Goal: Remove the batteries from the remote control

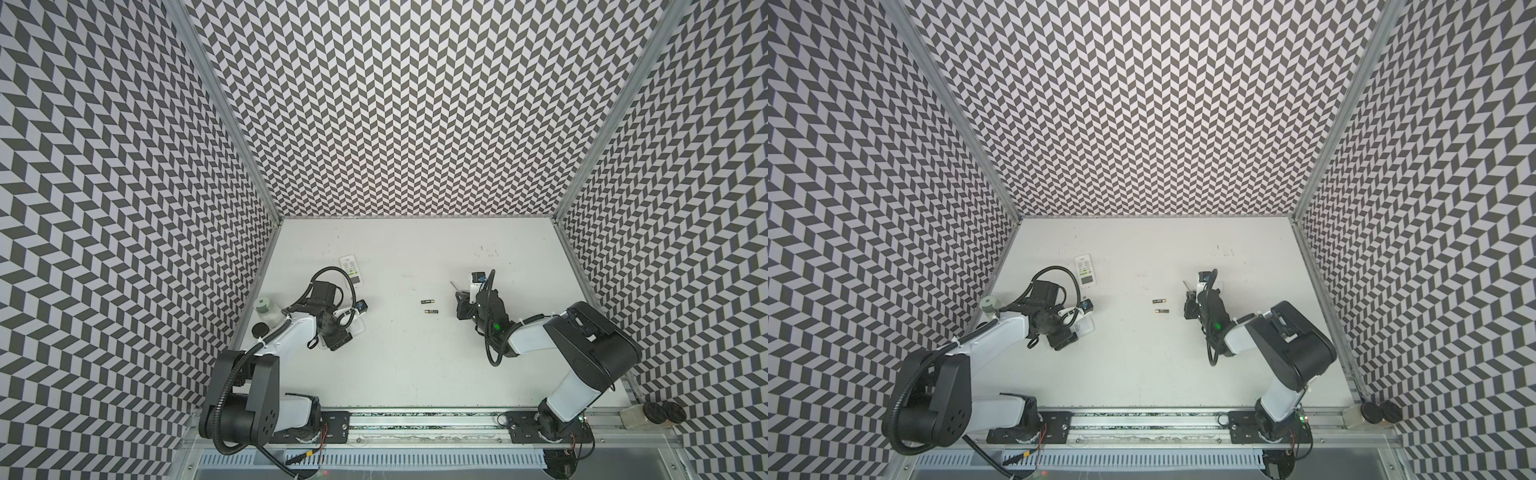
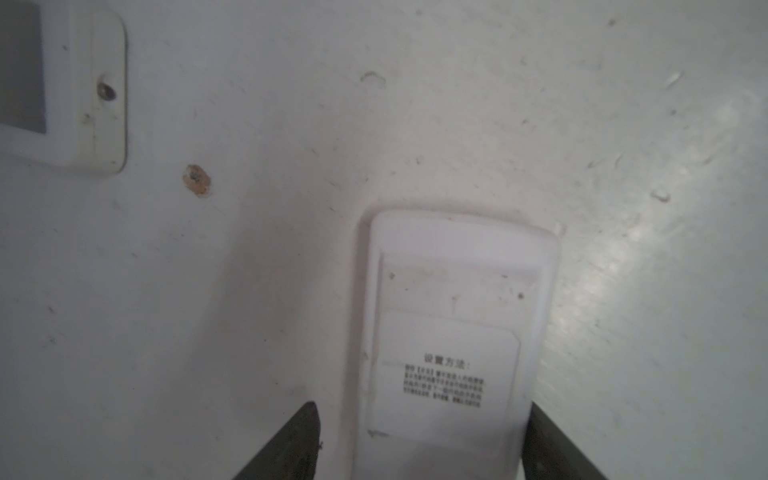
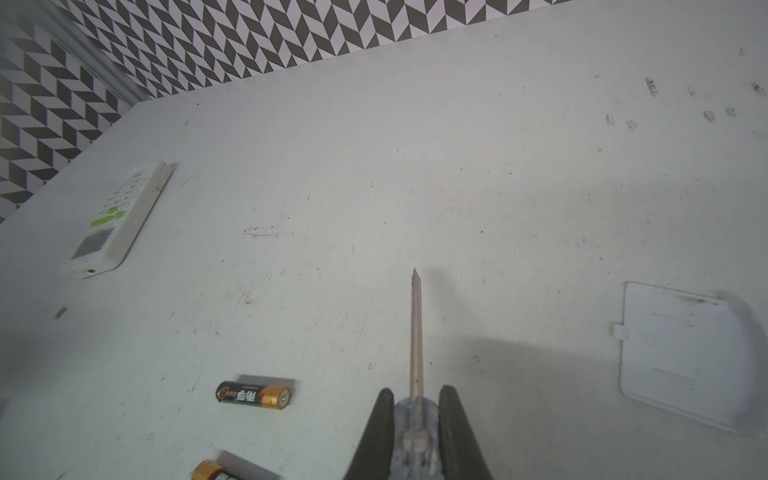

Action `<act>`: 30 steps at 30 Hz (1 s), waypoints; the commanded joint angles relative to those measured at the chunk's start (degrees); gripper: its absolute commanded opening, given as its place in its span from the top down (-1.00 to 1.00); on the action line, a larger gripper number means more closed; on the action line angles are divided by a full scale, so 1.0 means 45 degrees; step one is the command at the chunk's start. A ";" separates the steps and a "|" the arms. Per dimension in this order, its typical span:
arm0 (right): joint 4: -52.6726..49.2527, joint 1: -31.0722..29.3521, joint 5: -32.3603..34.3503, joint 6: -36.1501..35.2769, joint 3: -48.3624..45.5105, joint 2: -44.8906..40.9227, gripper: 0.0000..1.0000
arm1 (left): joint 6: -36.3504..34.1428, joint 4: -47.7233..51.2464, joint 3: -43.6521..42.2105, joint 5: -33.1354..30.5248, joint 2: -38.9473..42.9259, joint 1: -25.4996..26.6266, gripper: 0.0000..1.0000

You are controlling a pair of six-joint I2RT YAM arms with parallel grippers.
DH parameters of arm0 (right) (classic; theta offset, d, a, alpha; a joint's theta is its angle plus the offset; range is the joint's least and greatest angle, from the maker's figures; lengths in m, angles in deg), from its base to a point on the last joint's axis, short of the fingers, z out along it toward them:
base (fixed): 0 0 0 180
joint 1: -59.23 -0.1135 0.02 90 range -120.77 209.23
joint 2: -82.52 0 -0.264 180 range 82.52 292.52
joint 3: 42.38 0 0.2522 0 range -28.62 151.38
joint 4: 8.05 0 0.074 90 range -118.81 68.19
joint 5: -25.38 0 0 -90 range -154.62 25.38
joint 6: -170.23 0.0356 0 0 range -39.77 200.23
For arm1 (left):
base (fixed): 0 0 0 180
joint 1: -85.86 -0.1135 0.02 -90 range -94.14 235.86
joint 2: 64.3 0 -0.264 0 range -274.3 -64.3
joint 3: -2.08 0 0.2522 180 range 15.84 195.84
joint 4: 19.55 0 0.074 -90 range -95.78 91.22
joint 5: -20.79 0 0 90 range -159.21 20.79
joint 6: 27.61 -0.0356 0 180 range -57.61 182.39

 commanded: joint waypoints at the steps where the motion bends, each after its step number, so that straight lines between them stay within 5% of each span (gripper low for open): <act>1: 0.0875 0.0102 -0.0051 0.0156 -0.0021 0.0288 0.68 | 0.1120 -0.0367 0.1108 -0.0245 0.0173 -0.0081 -0.55; 18: 0.0762 0.0138 0.0065 -0.0006 -0.0228 -0.0127 0.35 | 0.7995 -0.1230 0.5966 -0.1281 -0.2463 -0.0357 -0.87; 30: -0.0357 0.0089 -0.0635 -0.0709 0.0229 -0.1078 0.16 | 1.0704 -0.1562 0.5978 -0.0717 -0.3800 -0.0709 -1.00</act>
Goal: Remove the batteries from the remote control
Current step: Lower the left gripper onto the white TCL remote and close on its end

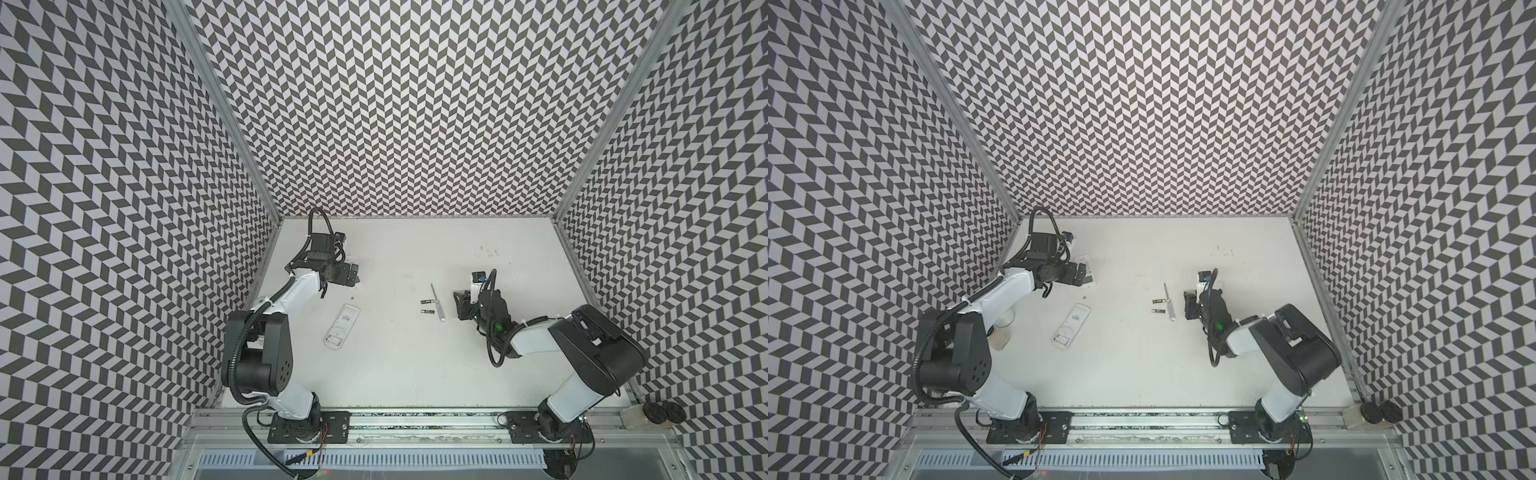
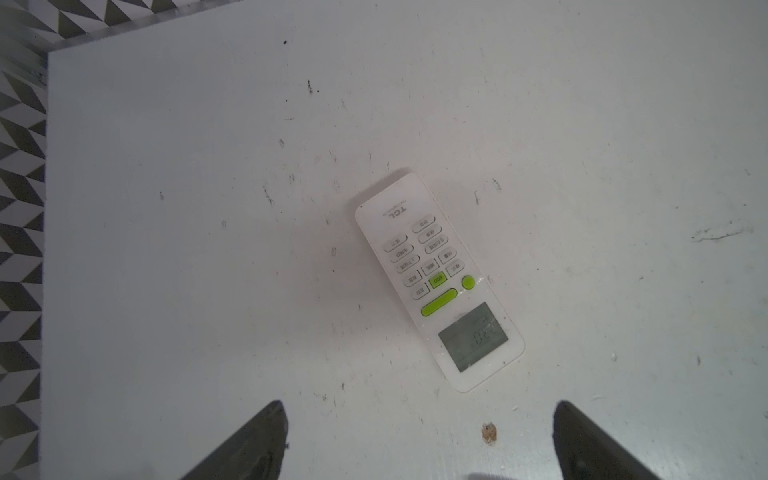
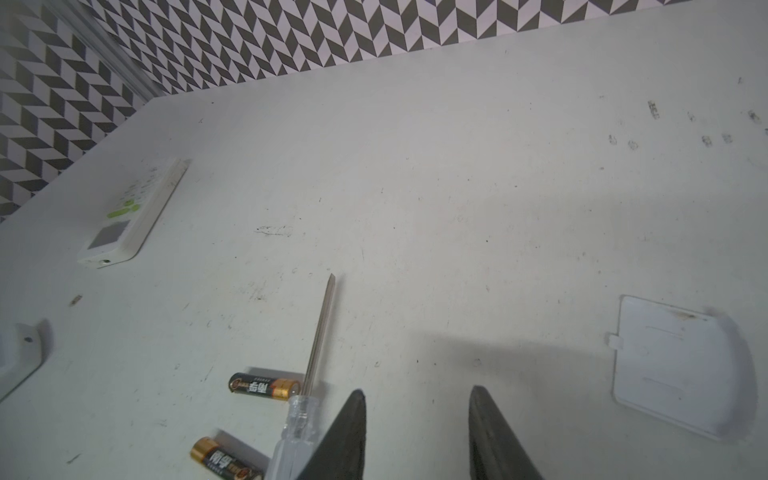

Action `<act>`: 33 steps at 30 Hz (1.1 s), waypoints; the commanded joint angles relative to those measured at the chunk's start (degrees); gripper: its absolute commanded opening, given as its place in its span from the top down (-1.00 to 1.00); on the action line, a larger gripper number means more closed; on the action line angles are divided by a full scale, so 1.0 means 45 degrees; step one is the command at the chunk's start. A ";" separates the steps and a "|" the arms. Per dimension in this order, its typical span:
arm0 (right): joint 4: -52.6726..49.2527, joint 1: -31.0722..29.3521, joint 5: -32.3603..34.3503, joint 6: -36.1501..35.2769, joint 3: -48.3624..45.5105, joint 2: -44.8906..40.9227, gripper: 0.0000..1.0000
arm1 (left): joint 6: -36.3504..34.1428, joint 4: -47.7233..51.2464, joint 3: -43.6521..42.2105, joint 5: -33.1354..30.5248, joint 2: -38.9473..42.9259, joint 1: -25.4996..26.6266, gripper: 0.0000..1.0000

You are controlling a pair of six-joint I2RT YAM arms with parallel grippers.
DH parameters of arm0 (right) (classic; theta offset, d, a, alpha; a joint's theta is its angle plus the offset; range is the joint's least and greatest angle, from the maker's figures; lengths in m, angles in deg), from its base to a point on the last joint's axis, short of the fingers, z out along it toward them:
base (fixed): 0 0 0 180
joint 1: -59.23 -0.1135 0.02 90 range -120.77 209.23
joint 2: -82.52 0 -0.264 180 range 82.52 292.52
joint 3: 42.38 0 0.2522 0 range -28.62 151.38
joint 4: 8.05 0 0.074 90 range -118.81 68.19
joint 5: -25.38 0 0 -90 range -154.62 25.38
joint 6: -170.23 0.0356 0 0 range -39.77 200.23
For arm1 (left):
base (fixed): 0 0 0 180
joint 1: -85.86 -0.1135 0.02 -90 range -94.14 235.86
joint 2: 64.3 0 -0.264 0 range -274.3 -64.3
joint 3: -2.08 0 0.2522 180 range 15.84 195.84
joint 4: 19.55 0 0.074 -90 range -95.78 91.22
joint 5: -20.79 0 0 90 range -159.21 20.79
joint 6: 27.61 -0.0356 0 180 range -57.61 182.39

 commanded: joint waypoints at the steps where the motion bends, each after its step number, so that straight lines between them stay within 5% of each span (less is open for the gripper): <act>1: -0.0348 0.0016 -0.0372 -0.0213 0.0431 -0.0504 0.13 | 0.1137 -0.0108 0.0124 0.0315 -0.0363 -0.0206 -1.00; 11: -0.2044 -0.0008 0.0044 -0.0674 0.0126 -0.2919 -0.46 | 0.2725 -0.0463 0.0062 -0.0275 -0.1190 0.0003 -0.99; 14: -0.2092 0.0014 0.0267 -0.0744 -0.0450 -0.3763 -0.99 | 0.3098 -0.0702 -0.0013 -0.0829 -0.1227 0.0567 -0.98; 29: -0.3187 0.0006 -0.0094 -0.1017 -0.1464 -0.6190 -0.99 | 0.5302 -0.2145 -0.0276 -0.0571 -0.2319 0.1084 -0.98; 33: -0.3570 0.0021 -0.0298 -0.1141 -0.1259 -0.6313 -1.00 | 0.5363 -0.1998 -0.0002 -0.1572 -0.2953 0.1564 -0.94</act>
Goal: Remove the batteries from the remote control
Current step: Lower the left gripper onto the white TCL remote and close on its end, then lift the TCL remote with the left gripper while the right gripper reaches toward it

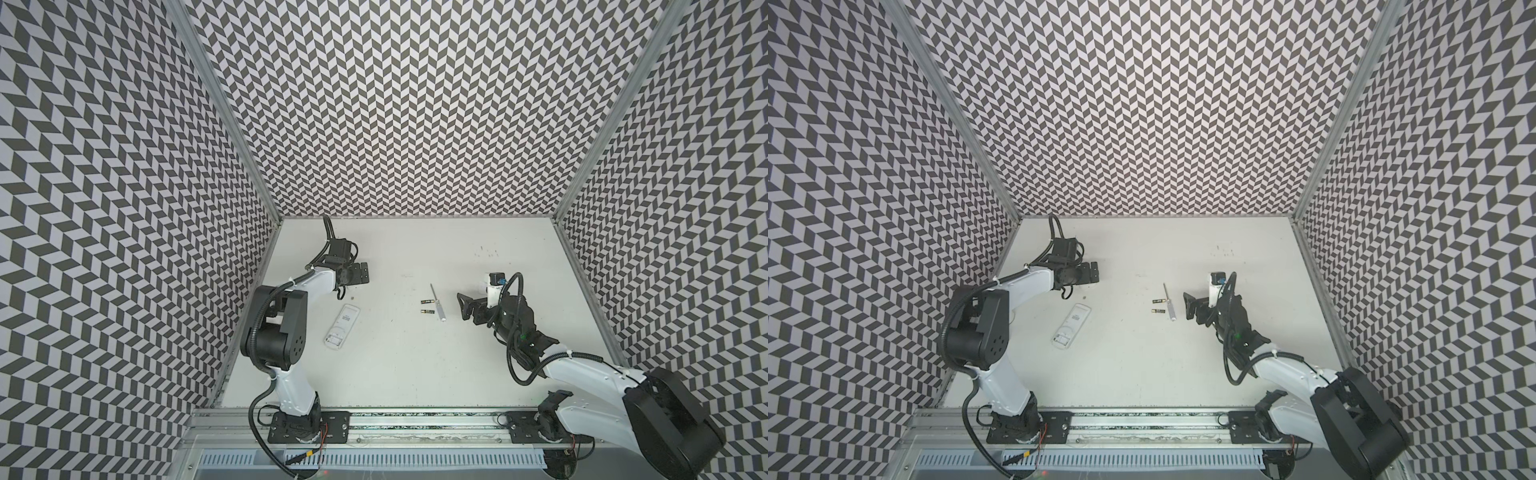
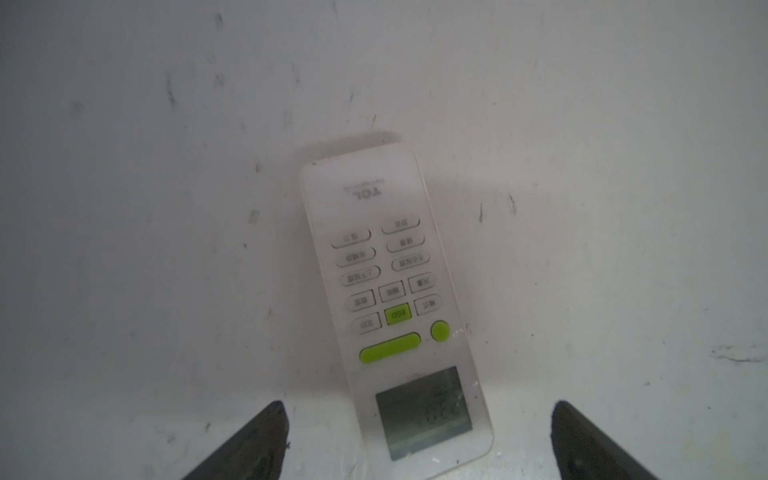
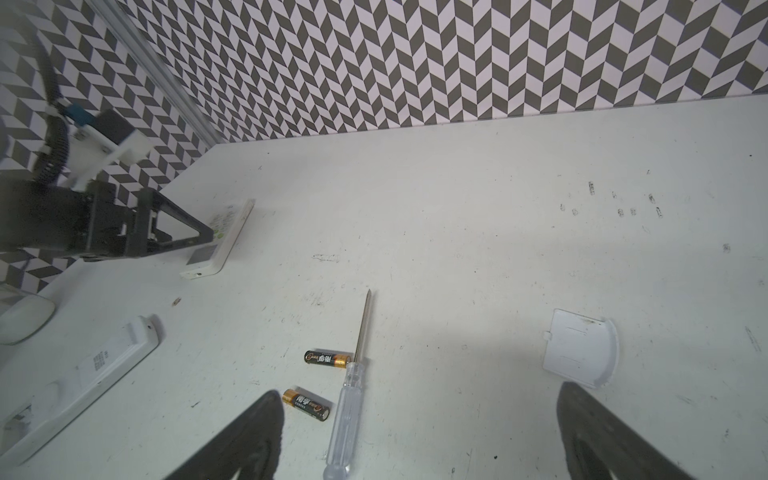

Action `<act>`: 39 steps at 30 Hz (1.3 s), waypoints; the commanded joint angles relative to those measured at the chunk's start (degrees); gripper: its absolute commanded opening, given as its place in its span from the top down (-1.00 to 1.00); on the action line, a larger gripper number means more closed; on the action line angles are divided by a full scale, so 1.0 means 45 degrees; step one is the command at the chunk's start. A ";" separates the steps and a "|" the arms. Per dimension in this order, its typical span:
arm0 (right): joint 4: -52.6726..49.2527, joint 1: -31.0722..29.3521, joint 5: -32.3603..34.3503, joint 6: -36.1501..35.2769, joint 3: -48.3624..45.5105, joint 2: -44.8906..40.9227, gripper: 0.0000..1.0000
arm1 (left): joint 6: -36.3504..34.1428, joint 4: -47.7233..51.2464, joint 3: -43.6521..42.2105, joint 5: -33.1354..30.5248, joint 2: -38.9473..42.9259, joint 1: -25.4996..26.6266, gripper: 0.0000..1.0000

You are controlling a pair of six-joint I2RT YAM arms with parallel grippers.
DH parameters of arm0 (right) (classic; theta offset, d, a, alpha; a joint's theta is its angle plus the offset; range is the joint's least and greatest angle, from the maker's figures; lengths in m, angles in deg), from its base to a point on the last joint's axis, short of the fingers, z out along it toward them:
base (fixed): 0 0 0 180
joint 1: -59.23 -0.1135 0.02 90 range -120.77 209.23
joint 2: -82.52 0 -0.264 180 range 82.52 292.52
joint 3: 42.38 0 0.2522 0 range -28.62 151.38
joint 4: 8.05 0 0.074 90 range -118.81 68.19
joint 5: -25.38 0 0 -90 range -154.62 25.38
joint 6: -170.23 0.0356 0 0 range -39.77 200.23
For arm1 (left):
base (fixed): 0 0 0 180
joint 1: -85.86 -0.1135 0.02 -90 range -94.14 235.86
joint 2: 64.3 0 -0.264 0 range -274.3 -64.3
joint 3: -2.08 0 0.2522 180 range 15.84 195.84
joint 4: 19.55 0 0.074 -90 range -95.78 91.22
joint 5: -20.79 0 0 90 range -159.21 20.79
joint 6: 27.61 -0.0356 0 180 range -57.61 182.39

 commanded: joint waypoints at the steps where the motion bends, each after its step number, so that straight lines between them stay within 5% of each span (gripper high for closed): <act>1: 0.0255 0.0026 -0.0335 -0.0086 -0.0076 -0.0246 -1.00 | 0.0629 -0.0174 -0.0011 -0.0757 -0.0383 0.0381 -0.91; 8: 0.0385 0.0026 -0.0581 -0.0065 -0.0033 -0.0060 -0.98 | 0.0836 -0.0407 -0.0365 -0.0924 -0.0650 0.0465 -0.85; 15: 0.0215 0.0026 -0.0462 -0.0289 0.0164 -0.0041 -0.98 | 0.0856 -0.0471 -0.0476 -0.0750 -0.0641 0.0309 -0.58; 27: 0.0655 0.0026 -0.0497 -0.0319 -0.0246 -0.0186 -0.97 | 0.0629 -0.0598 -0.0572 0.0044 -0.0791 0.0274 0.22; 33: 0.1203 0.0021 -0.1373 -0.1784 -0.0640 -0.1028 -0.96 | -0.0198 -0.1220 -0.0849 0.1653 0.0264 0.0382 0.45; 39: 0.0927 -0.0037 -0.2147 -0.2715 -0.0398 -0.1862 -0.89 | -0.1192 -0.1568 -0.1272 0.2406 0.2212 0.0502 0.45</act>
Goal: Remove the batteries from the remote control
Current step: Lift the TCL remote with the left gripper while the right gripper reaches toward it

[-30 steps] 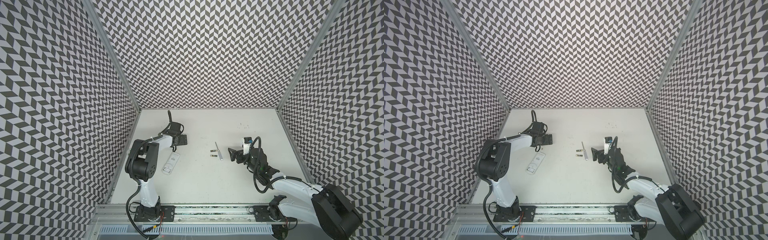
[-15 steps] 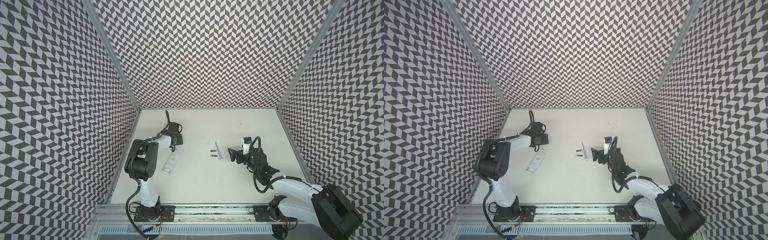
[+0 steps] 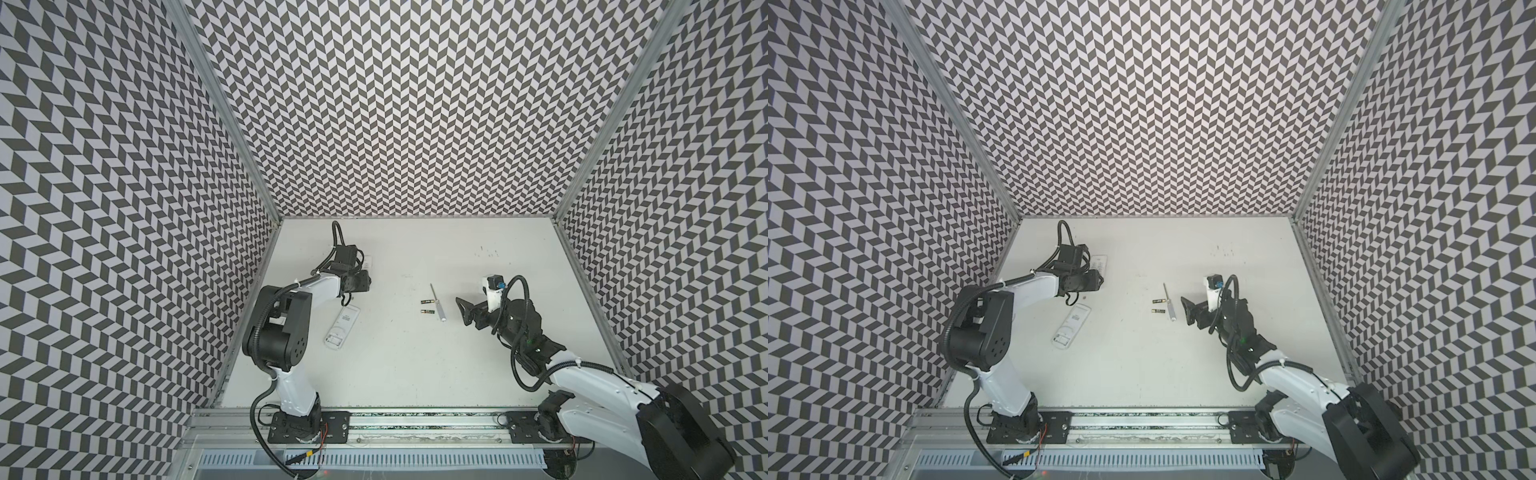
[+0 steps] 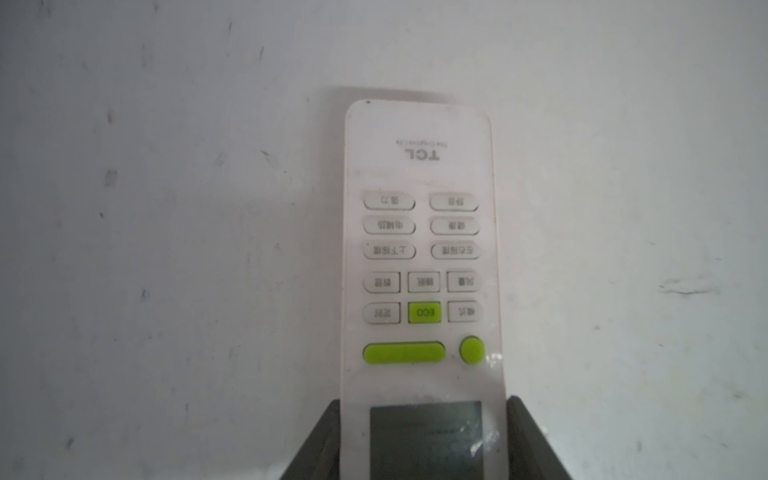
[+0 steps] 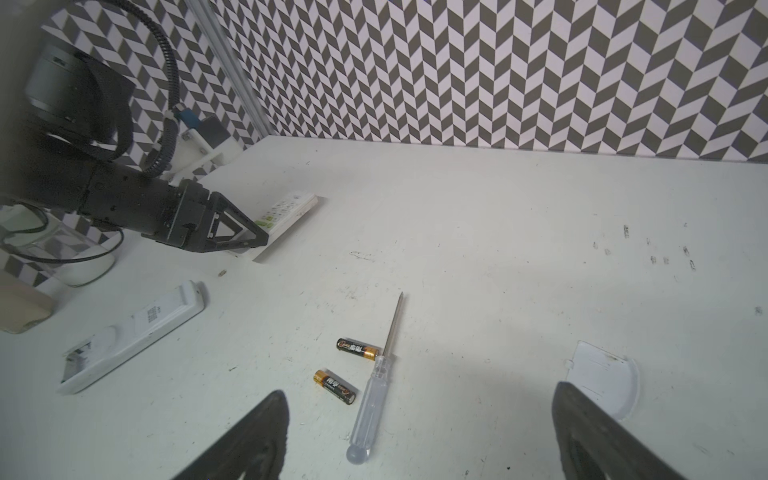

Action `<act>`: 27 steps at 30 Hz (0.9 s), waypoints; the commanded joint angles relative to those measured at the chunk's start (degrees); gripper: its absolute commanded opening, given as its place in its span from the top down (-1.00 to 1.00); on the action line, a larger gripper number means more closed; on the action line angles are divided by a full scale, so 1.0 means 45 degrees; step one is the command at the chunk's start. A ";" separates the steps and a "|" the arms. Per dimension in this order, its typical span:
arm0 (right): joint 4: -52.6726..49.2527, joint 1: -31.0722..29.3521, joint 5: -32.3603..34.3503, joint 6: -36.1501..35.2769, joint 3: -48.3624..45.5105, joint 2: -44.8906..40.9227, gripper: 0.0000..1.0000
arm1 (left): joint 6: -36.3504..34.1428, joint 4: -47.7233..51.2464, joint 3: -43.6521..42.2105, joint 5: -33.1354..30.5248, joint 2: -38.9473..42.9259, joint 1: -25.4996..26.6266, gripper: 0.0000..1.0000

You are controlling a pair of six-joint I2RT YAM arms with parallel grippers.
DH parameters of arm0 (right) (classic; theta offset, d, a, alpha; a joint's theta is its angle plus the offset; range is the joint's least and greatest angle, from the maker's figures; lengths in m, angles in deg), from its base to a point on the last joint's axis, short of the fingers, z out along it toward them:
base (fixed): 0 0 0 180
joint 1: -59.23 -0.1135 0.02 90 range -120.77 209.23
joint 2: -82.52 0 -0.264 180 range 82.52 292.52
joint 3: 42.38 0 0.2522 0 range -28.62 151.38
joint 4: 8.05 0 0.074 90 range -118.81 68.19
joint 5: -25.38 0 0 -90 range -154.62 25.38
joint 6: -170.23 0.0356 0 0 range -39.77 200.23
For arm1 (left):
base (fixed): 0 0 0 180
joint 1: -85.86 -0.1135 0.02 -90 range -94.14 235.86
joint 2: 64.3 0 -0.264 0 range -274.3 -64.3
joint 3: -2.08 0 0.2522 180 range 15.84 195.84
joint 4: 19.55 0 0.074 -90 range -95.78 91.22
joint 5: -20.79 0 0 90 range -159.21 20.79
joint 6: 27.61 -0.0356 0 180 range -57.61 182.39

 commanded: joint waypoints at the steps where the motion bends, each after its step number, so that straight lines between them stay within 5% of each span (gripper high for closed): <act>1: 0.1159 -0.0035 -0.0602 -0.1086 -0.0157 -0.0605 -0.88 | -0.0771 -0.0950 -0.0492 0.1072 0.1520 0.0067 0.45; 5: 0.1475 -0.0301 -0.0390 -0.1797 -0.0084 -0.1119 -0.83 | -0.1682 -0.0843 -0.0764 0.1761 0.2576 0.0070 0.45; 13: 0.1995 -0.2494 0.0822 -0.5170 0.0693 -0.0295 -0.80 | -0.4919 0.0210 -0.0653 0.5892 0.3850 0.0086 0.42; 19: 0.2974 -0.4473 0.1546 -0.9614 0.1140 0.0587 -0.81 | -0.6650 0.1116 -0.0594 0.6215 0.4389 0.0064 0.44; 27: 0.2767 -0.5315 0.2758 -1.3573 0.2280 0.2004 -0.78 | -0.8439 0.2881 0.0087 0.6607 0.4769 0.0237 0.48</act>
